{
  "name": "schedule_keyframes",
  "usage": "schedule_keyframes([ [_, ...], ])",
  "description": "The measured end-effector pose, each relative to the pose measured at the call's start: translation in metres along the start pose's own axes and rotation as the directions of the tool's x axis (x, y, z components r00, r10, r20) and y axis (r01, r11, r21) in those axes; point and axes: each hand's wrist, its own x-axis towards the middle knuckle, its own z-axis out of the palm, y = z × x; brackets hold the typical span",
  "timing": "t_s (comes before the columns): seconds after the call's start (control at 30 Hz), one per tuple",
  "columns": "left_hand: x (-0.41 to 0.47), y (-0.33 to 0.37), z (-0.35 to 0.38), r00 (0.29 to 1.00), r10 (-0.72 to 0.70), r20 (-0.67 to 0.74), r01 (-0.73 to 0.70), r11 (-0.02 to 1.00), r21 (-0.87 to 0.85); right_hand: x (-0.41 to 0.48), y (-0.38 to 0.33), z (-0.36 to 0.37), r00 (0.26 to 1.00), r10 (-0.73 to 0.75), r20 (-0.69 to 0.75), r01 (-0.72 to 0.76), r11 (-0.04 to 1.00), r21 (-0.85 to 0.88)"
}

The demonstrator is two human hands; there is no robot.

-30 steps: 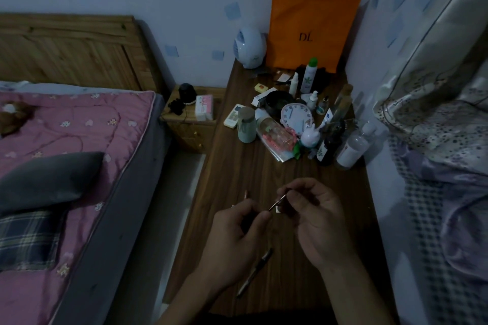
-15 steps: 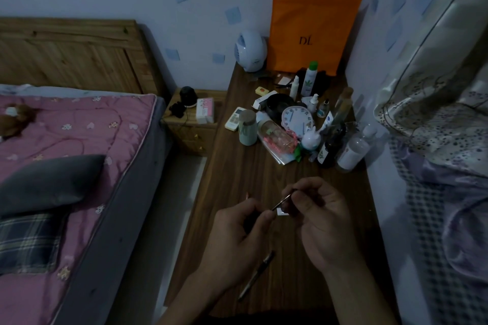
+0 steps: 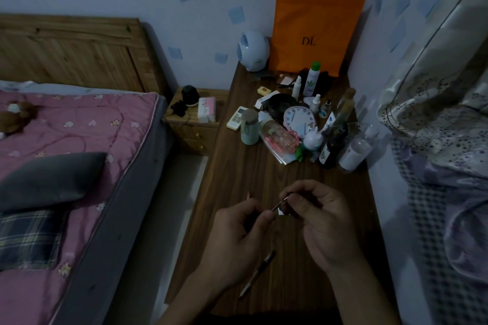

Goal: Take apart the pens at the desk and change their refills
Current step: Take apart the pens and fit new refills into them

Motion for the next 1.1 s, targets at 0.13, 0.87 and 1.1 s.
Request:
schedule_keyframes([
  [0.13, 0.0, 0.0, 0.0, 1.0, -0.015, 0.018, 0.016, 0.999, -0.051, -0.002, 0.0, 0.001, 1.0, -0.012, -0.009, 0.012, 1.0, 0.003],
  [0.87, -0.001, 0.007, 0.0, 0.903, -0.24, 0.357, 0.408, 0.743, -0.531, -0.009, 0.002, -0.004, 0.996, -0.089, 0.004, 0.089, 0.992, -0.09],
  [1.1, 0.0, 0.007, 0.004, 0.899, -0.21, 0.385, 0.399, 0.758, -0.517, -0.012, 0.001, -0.003, 0.992, -0.124, -0.038, 0.122, 0.991, -0.059],
])
